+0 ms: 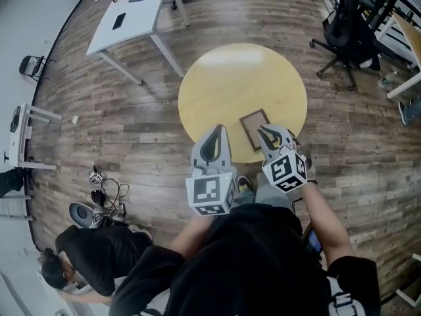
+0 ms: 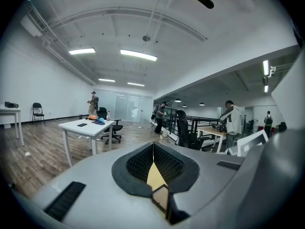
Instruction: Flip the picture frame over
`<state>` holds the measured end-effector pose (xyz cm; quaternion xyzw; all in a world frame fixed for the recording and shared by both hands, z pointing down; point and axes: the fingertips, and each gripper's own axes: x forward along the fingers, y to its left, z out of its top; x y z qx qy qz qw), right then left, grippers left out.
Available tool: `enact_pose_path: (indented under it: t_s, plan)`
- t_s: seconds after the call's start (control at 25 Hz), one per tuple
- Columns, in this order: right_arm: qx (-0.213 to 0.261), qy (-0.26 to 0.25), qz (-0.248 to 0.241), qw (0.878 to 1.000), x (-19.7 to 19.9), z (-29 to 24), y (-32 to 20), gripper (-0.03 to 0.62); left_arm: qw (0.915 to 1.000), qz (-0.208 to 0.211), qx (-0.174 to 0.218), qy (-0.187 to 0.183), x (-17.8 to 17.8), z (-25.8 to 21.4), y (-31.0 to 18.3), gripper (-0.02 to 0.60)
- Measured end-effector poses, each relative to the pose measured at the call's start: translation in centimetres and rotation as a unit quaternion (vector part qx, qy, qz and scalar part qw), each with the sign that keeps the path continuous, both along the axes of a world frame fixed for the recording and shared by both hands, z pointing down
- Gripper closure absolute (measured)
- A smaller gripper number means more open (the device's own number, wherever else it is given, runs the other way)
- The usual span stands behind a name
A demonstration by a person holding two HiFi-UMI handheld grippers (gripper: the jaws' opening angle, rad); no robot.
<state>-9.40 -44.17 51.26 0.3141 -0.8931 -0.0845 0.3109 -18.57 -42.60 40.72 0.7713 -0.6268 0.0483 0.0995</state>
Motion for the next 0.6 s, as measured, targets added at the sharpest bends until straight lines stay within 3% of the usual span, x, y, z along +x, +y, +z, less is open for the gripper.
enact_pose_path:
  t_s: [0.12,0.28,0.4,0.6]
  plan:
    - [-0.067,0.074,-0.076,0.992,-1.0,6.1,1.5,0.572,0.9999,-0.011,-0.007,-0.001,-0.9,0.4,-0.5,0.560]
    - [-0.143,0.151,-0.153,0.966,-1.4,13.0,3.6,0.558,0.9994,-0.026,-0.022,-0.002,-2.0,1.3,-1.2,0.560]
    - [-0.178,0.201,-0.177,0.947,-0.7,17.6,4.9,0.461,0.9990,-0.029,-0.034,-0.001,-2.0,2.2,-1.4,0.560]
    - [-0.197,0.236,-0.193,0.932,-0.1,22.2,5.7,0.348,0.9979,-0.033,-0.055,0.000,-2.2,4.1,-1.5,0.560]
